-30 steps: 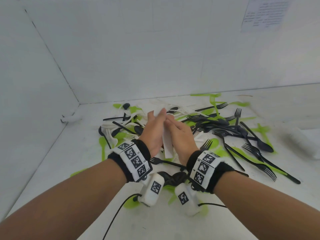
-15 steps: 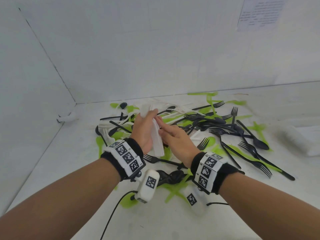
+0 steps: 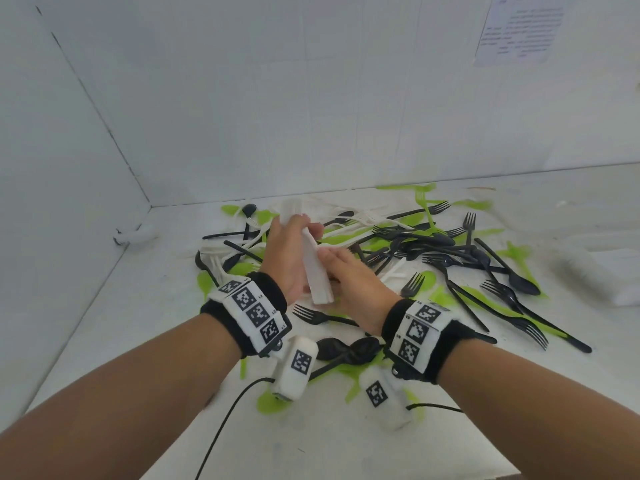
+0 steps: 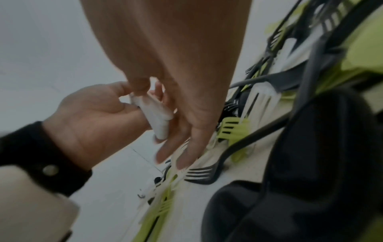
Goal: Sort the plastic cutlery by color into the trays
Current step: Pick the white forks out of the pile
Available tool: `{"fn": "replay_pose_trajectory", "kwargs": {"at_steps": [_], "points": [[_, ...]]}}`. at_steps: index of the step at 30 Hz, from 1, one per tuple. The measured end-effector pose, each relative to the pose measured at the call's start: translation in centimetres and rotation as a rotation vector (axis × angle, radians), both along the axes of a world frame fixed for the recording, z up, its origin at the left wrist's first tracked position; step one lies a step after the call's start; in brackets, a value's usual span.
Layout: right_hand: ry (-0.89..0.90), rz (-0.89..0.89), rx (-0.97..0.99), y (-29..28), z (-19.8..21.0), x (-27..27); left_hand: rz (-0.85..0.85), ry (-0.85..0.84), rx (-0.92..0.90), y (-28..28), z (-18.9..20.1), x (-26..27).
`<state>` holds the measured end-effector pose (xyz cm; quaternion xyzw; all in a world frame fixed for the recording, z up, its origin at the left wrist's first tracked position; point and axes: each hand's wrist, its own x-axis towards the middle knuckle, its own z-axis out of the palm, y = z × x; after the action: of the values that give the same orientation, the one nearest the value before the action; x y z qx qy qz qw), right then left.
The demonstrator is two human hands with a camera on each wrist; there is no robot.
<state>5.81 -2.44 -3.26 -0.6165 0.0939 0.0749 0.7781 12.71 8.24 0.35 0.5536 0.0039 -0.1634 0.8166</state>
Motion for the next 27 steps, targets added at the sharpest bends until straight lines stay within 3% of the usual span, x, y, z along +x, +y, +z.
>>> {"fn": "replay_pose_trajectory", "kwargs": {"at_steps": [3,6,10,12,14,19,27], "points": [[0.058,0.144,0.002,-0.2,0.6,-0.3,-0.014,-0.018,-0.004,0.3,0.9,0.4],[0.000,0.137,-0.185,-2.2,1.5,-0.3,-0.069,-0.111,0.095,1.0,1.2,0.8],[-0.134,0.100,-0.898,-7.5,3.1,-1.1,-0.281,-0.233,0.270,1.8,0.6,1.6],[-0.178,0.054,-1.231,-10.6,4.2,-1.9,-0.382,-0.427,0.463,1.1,0.2,1.6],[-0.214,0.016,-1.426,-13.3,5.0,-2.6,-0.423,-0.628,0.644,-0.6,-0.2,1.0],[-0.244,-0.030,-1.526,-19.1,5.2,-4.5,-0.349,-0.861,0.842,-7.4,0.1,-0.9],[-0.230,-0.044,-1.510,-32.7,4.6,-9.5,-0.351,-0.862,0.842,-21.7,0.4,-5.5]]}}
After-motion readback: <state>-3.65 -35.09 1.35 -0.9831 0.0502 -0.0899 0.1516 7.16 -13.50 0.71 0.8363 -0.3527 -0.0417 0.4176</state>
